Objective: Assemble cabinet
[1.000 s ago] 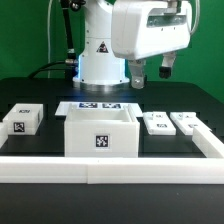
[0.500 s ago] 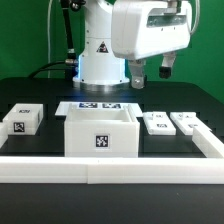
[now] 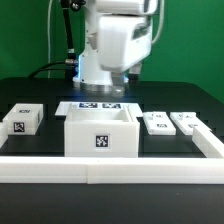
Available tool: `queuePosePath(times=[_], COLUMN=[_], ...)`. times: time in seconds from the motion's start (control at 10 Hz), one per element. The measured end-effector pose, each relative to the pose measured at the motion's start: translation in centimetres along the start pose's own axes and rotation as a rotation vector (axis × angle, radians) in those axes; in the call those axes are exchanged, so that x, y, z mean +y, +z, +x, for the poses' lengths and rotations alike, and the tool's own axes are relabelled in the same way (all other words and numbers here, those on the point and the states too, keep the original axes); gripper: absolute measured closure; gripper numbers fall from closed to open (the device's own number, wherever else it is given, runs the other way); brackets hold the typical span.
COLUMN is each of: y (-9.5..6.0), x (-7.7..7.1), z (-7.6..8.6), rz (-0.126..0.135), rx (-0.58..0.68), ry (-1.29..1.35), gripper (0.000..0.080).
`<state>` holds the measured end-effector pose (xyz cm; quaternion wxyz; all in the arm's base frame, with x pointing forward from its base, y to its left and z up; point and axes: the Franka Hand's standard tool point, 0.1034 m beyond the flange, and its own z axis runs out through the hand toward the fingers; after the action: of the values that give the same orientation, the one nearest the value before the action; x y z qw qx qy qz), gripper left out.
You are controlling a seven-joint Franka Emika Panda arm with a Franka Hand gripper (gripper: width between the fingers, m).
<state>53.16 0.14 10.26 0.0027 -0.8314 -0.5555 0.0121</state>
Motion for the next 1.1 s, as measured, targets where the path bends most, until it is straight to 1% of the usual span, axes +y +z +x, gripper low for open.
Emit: queuePosePath(times=[0.2,0.3,0.4,0.5,0.6,0.7,1.0,1.1], y=[0.0,0.1,0.4,0.8,1.0,1.4,1.4,1.6], x=[-0.1,0.2,0.4,0.1,-0.1,-0.6,-0.6,-0.9], z=[0.4,0.0,-0.6,-1.0,-1.0,-1.1,-1.2,-1.3], rz=[-0.001,-0.015,-0.035,-0.034,-0.046,-0.045,-0.044,-0.04], rx=[0.0,0.005,0.012,0.008,0.003,0.001,0.001,0.0], ry=[-0.005,-0.081,-0.182,-0.249,-0.304,-0.312,-0.31,-0.31], gripper=[0.0001,0.0001,0.0001,0.0001,0.0001,0.0001,0.0001,0.0001])
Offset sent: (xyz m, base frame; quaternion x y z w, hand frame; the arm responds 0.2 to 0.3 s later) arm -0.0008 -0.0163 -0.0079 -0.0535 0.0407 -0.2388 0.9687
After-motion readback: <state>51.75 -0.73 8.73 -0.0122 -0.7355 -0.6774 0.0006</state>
